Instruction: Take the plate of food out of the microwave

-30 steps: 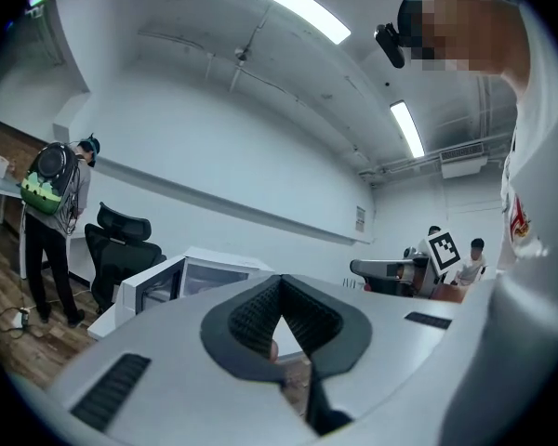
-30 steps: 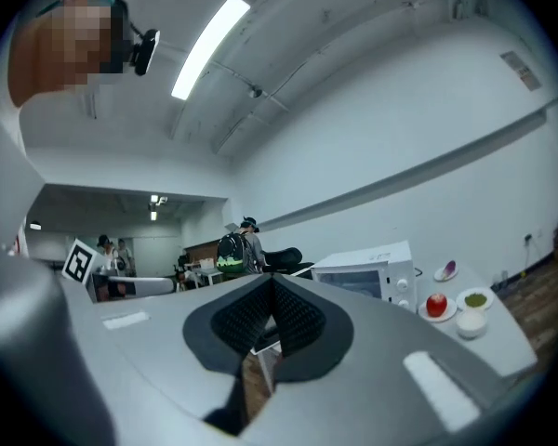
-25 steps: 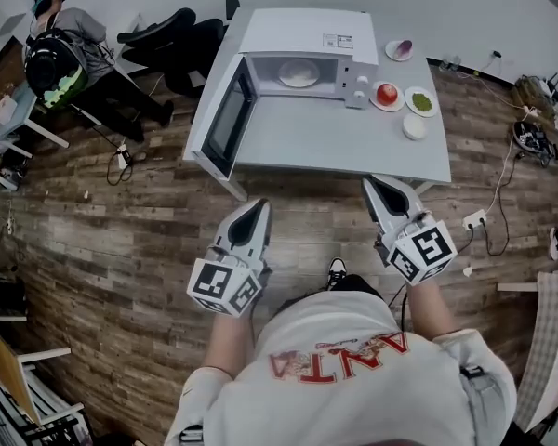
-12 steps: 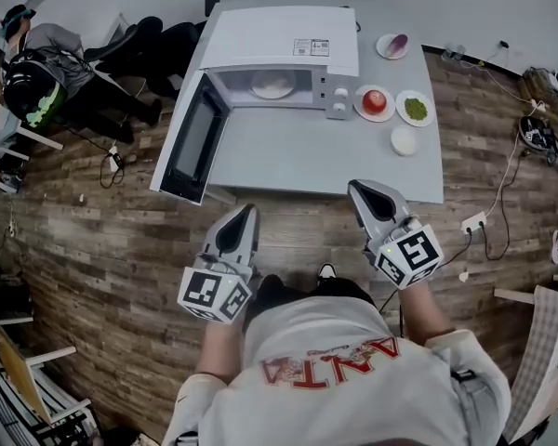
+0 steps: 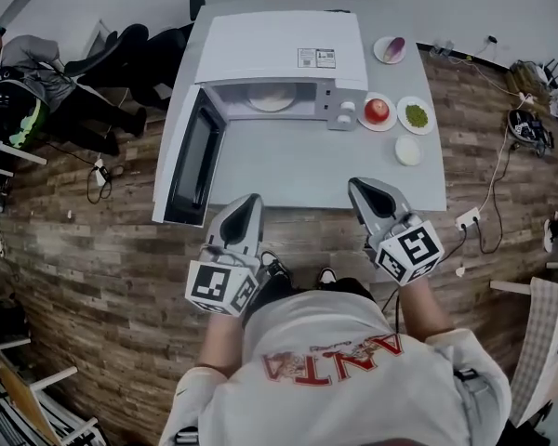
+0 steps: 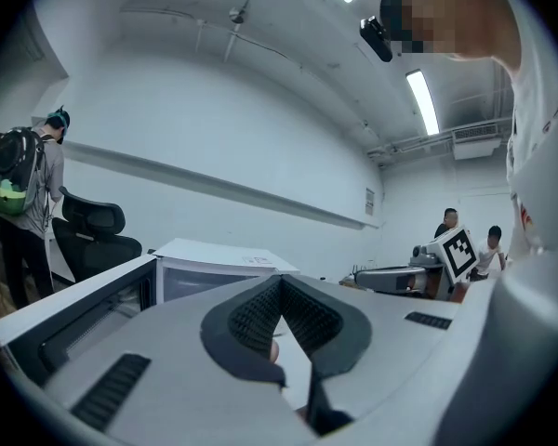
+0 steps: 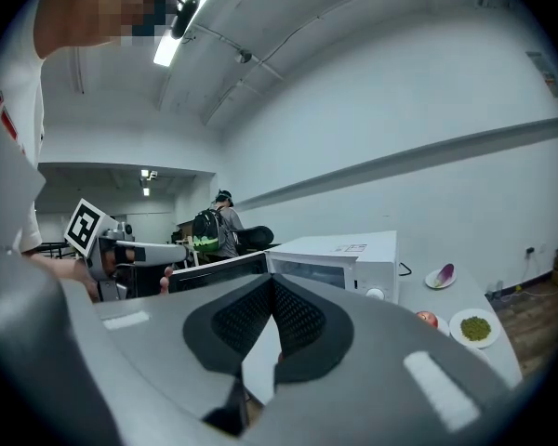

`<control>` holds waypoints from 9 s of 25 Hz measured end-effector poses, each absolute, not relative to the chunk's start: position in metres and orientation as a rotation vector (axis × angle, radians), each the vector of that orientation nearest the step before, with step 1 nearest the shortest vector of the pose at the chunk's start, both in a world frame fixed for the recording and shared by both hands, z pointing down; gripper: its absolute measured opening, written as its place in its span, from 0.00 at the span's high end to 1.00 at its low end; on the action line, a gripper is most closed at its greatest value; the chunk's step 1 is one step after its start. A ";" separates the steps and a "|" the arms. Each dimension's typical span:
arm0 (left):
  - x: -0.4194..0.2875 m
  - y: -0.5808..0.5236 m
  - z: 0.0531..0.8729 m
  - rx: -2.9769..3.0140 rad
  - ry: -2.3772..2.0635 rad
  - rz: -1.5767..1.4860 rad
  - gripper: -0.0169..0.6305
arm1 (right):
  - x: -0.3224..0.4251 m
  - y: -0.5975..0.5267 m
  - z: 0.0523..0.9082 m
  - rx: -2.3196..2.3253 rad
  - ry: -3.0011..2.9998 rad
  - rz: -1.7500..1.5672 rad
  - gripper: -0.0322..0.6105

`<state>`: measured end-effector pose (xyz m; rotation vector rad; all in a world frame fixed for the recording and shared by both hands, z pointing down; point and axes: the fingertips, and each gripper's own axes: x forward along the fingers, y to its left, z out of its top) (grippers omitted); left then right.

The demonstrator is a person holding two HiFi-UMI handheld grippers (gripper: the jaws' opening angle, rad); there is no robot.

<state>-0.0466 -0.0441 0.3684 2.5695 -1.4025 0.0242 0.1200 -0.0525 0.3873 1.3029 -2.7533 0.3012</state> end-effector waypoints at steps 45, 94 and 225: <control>-0.097 -0.169 0.426 2.338 -1.470 0.105 0.96 | 0.043 -0.299 0.575 1.569 -2.323 2.245 0.83; -0.103 -0.184 0.445 2.300 -1.472 0.120 0.96 | 0.027 -0.359 0.640 1.827 -1.929 2.300 0.92; 0.098 -0.112 0.458 2.699 -0.543 0.329 0.96 | 0.270 -0.094 0.688 2.019 -1.776 1.872 0.63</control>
